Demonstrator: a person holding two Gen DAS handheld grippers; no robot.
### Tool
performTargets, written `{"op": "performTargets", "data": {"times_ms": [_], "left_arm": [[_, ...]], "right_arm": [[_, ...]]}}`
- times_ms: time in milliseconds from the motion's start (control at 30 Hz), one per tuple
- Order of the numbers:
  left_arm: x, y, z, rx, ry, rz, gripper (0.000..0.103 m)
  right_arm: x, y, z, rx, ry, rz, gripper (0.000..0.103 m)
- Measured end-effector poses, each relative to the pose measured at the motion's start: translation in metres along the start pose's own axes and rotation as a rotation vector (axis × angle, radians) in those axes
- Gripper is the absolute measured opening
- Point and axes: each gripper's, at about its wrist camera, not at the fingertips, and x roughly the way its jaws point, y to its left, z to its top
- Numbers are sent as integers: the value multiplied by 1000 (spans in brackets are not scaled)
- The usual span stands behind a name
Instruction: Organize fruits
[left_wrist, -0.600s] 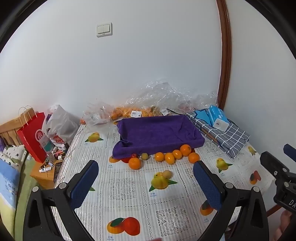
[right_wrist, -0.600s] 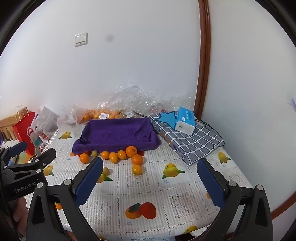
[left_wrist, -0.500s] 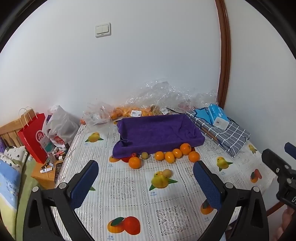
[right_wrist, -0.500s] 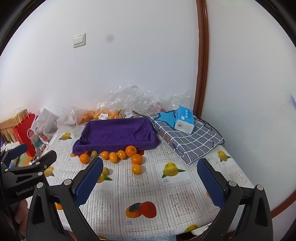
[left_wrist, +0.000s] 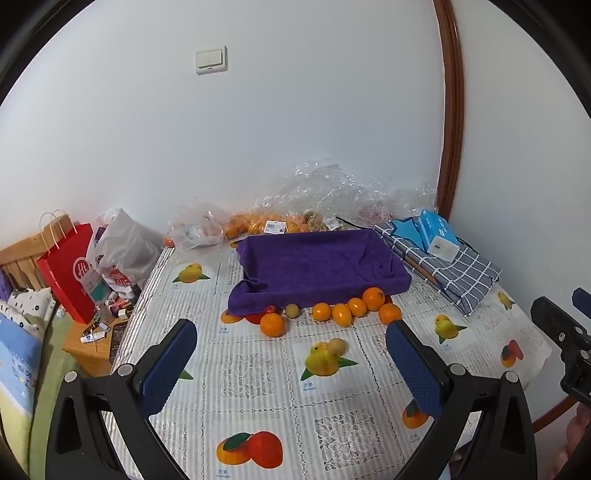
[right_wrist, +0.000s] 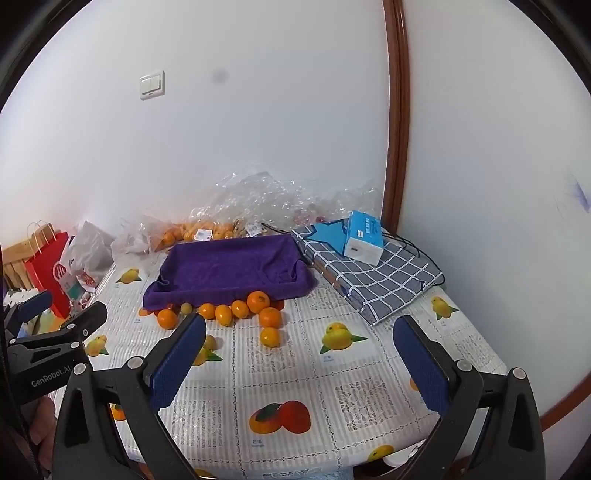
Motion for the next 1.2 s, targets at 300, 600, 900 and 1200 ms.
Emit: {"op": "performTargets", "data": {"times_ms": [300,600,900,1200], "left_arm": [[-1,5,1,-13,-4,-14,103],[-4,5,-1,-14,-11,-12,103],[-5,5,-1,-18,-10,-20,103],[-5,5,0,-13,-7,-20,103]], "right_arm": [[-1,2,2,-7,0,1,100],[-2,5,0,-10,-6,9,100],[-2,6,0,-10,-4,13,100],[-2,6,-1,-1,-5,19,100]]}}
